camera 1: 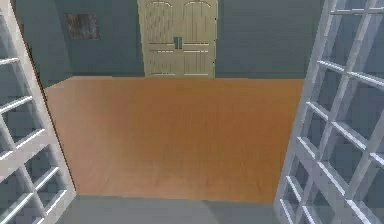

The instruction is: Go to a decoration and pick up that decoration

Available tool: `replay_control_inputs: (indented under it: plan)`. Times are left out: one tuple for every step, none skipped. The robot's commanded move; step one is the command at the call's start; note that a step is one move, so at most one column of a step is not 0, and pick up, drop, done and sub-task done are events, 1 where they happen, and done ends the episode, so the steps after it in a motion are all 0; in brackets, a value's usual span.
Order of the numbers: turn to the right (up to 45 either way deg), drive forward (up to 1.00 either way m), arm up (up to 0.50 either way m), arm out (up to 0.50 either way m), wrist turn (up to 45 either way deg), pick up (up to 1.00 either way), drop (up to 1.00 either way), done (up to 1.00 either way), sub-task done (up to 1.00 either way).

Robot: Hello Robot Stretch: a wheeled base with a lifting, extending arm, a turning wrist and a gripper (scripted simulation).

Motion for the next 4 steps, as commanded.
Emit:
replay_control_inputs:
  plan:
    - [0.0, 1.0, 0.0, 0.0, 0.0, 0.0, 0.0, 0.0, 0.0]
    - [6.0, 0.0, 0.0, 0.0, 0.0, 0.0, 0.0, 0.0, 0.0]
    - [0.0, 0.5, 0.0, 0.0, 0.0, 0.0, 0.0, 0.0, 0.0]
    - [33.0, 0.0, 0.0, 0.0, 0.0, 0.0, 0.0, 0.0, 0.0]
